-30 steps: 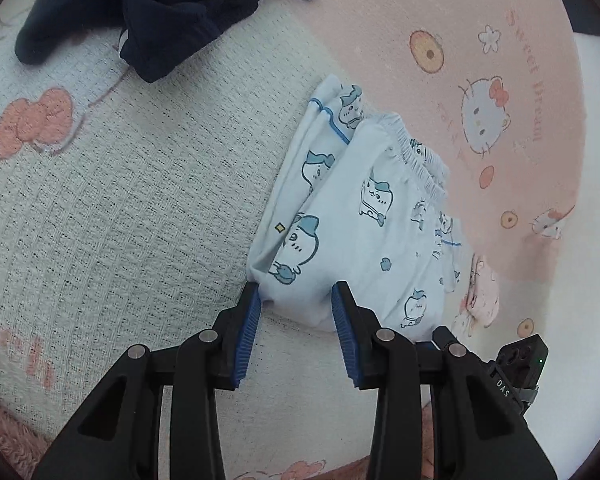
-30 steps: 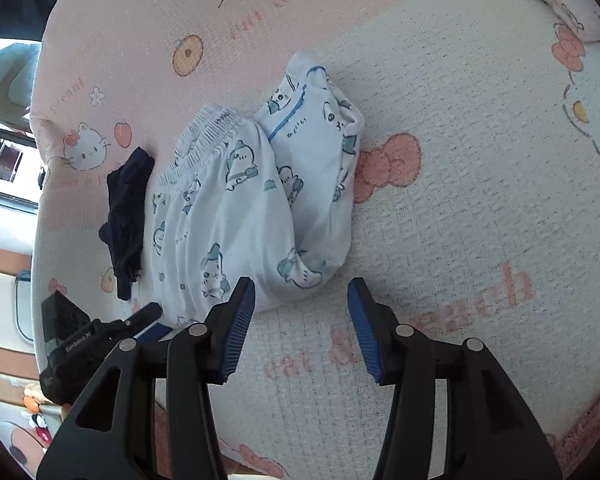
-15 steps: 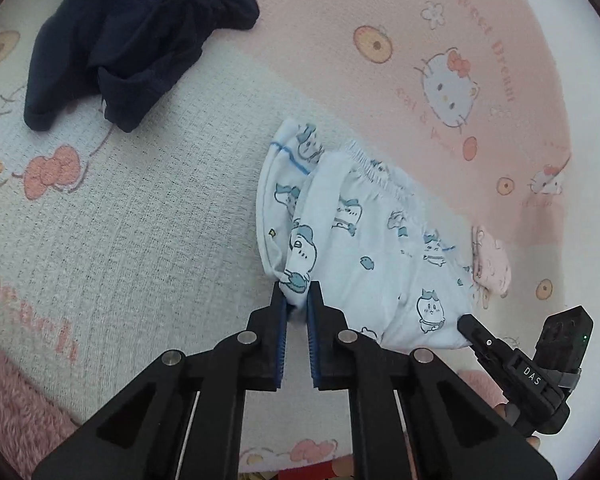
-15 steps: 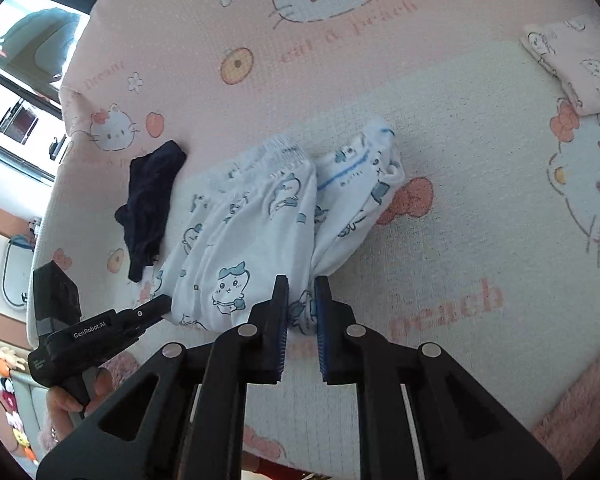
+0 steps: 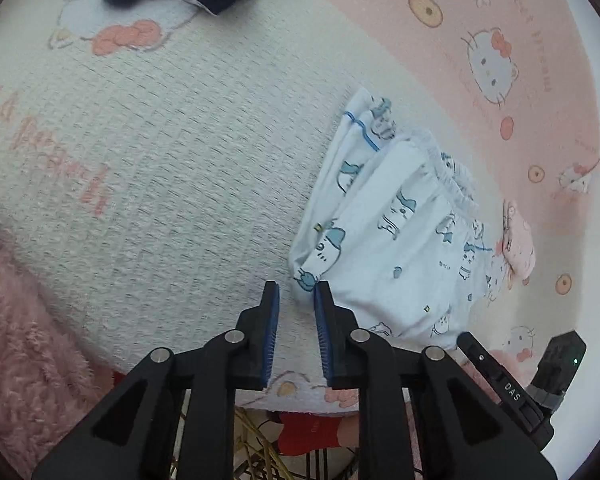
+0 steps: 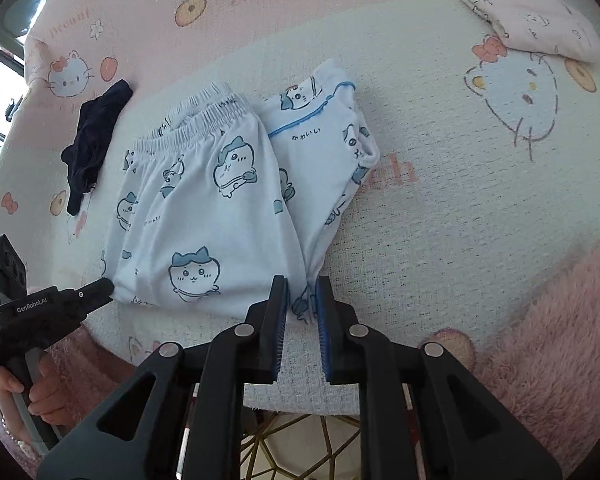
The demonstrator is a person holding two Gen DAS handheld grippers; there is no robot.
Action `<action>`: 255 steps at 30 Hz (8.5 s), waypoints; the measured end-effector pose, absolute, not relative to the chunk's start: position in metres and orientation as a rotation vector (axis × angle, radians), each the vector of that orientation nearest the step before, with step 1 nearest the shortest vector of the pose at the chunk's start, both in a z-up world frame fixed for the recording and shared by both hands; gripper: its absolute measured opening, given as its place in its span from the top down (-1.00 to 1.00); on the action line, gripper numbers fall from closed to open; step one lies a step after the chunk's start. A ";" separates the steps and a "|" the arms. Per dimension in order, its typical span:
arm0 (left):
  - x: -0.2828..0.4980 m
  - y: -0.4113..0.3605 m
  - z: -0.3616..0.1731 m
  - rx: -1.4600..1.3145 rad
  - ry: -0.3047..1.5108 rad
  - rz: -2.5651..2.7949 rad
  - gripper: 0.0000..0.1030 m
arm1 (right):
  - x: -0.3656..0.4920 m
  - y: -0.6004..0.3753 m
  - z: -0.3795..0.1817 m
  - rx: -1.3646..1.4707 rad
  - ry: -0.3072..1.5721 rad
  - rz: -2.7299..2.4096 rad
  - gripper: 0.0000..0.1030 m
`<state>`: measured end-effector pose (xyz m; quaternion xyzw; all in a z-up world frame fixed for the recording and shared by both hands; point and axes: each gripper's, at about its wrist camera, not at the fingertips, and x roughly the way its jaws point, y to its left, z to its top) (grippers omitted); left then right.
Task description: Fold clothes
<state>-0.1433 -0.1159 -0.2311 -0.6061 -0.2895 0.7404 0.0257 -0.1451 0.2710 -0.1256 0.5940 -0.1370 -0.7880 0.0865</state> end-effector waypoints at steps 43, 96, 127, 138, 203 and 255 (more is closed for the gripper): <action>-0.160 -0.019 -0.225 -1.745 -0.068 2.241 0.84 | -0.134 0.200 -0.124 1.614 0.077 -2.331 0.72; -0.249 -0.019 -0.216 -1.607 0.246 2.383 0.16 | -0.225 0.195 -0.145 1.603 0.195 -2.243 0.83; -0.164 0.035 -0.206 -1.587 0.232 2.305 0.09 | -0.154 0.182 -0.159 1.698 0.084 -2.208 0.61; -0.145 -0.014 -0.214 -1.712 0.280 2.398 -0.01 | -0.145 0.194 -0.164 1.811 0.385 -2.403 0.81; -0.136 -0.020 -0.184 -1.501 -0.099 2.447 -0.19 | -0.156 0.221 -0.202 1.728 -0.746 -2.293 0.19; -0.216 -0.018 -0.228 -1.509 -0.805 2.054 0.79 | -0.149 0.141 -0.109 1.538 -0.176 -2.122 0.75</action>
